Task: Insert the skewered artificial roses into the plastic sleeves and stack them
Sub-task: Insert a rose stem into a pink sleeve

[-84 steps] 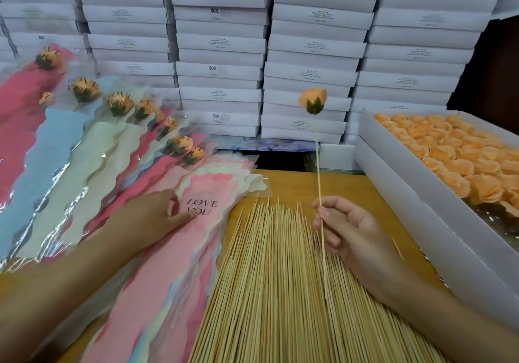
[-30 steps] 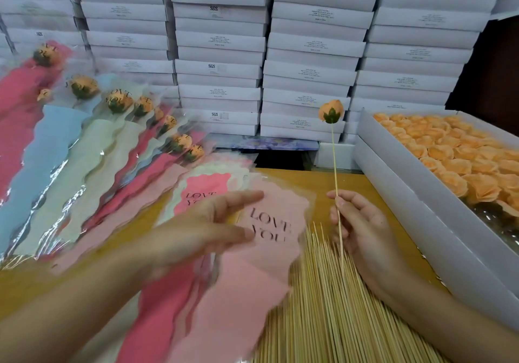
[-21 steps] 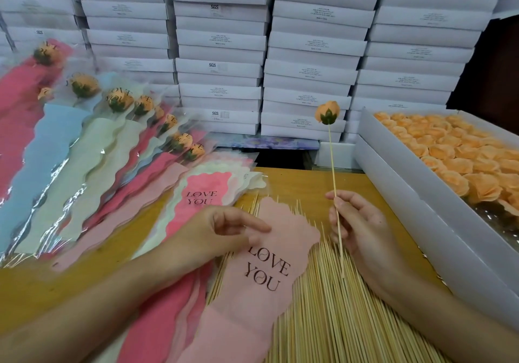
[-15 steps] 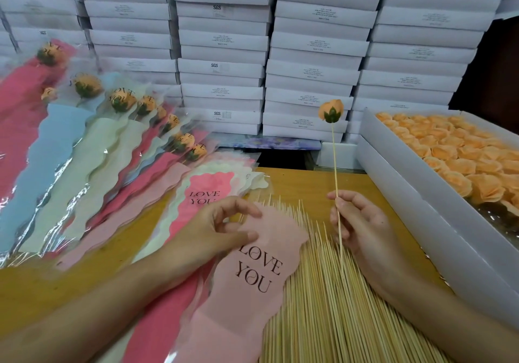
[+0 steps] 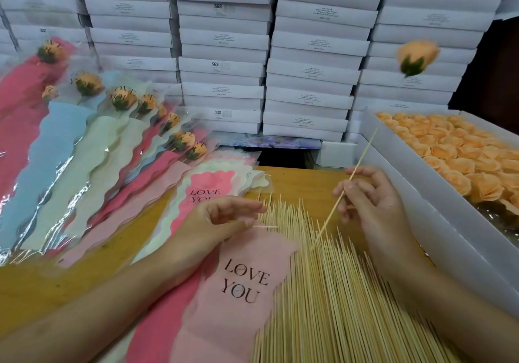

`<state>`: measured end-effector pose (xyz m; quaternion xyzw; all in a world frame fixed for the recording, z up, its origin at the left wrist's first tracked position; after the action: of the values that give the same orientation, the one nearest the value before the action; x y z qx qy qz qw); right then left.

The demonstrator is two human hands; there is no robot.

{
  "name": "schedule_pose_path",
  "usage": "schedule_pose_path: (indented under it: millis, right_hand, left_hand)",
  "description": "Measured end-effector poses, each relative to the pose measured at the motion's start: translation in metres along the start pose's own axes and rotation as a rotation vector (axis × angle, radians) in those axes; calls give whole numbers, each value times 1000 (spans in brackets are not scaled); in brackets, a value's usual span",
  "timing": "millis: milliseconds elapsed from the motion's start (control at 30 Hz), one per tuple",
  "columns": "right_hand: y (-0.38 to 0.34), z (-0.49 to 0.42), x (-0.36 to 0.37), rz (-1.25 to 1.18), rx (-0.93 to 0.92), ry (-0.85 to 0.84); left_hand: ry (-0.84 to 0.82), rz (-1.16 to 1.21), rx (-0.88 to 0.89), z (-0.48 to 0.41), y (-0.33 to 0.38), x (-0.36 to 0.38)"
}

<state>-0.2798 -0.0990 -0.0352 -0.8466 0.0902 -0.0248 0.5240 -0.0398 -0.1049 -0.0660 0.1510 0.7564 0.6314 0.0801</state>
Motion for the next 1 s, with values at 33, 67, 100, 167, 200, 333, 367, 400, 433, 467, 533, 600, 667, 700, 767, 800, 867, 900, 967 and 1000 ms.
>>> schedule_pose_path:
  millis: [33, 67, 100, 167, 200, 333, 367, 400, 433, 467, 533, 600, 667, 700, 767, 800, 867, 900, 967, 1000]
  right_hand:
    - [-1, -1, 0, 1, -6, 1]
    - [-2, -1, 0, 4, -9, 2]
    - [-2, -2, 0, 9, -11, 2]
    - [-2, -2, 1, 15, -5, 1]
    - [-2, -2, 1, 13, 1, 3]
    - [0, -2, 1, 0, 37, -1]
    - [0, -2, 1, 2, 43, -11]
    - [1, -2, 2, 1, 50, -23]
    - [1, -1, 3, -5, 58, -37]
    - [2, -1, 4, -17, 69, -49]
    - [4, 0, 6, -49, 94, -65]
    - [5, 0, 8, -80, 117, -73]
    - [6, 1, 9, -116, 148, -80]
    - [7, 1, 9, -129, 164, -85]
    - [8, 2, 11, -140, 198, -104]
    - [8, 3, 12, -145, 215, -117]
    - [8, 4, 17, -162, 250, -138]
    - [9, 5, 19, -171, 268, -148]
    - [9, 7, 22, -172, 297, -167]
    - [9, 9, 24, -166, 307, -179]
  left_hand:
    - [44, 7, -9, 0, 0, -1]
    - [78, 13, -16, -1, -1, -2]
    - [99, 20, -15, -1, -2, -2]
    - [119, 18, 8, -1, -2, 0]
    - [123, 18, 14, -2, -2, 1]
    - [144, 53, 9, -3, -1, 2]
    - [141, 41, 7, -3, -1, 2]
    - [136, 25, 7, -4, -1, 3]
    - [130, 8, 11, -4, 0, 3]
    - [124, -10, 17, -4, 0, 3]
    - [116, -44, 18, -4, 1, 4]
    - [117, -73, 21, -3, 1, 4]
    - [118, -101, 35, -3, 2, 5]
    - [117, -107, 42, -3, 3, 6]
    - [113, -98, 50, -2, 4, 8]
    - [111, -94, 52, -2, 5, 8]
    - [105, -102, 58, -2, 6, 9]
    - [98, -108, 60, -2, 6, 10]
    - [83, -110, 68, -2, 6, 12]
    - [75, -110, 73, -2, 6, 12]
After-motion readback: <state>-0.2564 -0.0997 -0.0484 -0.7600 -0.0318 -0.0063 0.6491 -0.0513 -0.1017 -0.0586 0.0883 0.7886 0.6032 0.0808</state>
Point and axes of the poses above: each hand's wrist, its own z-axis away from the middle knuckle, its own x-axis out of the palm, y = z × x, the point moved 5 cm from there along -z, towards the middle knuckle, and after that the axes turned 7 degrees about z, right-handed, at the moved point
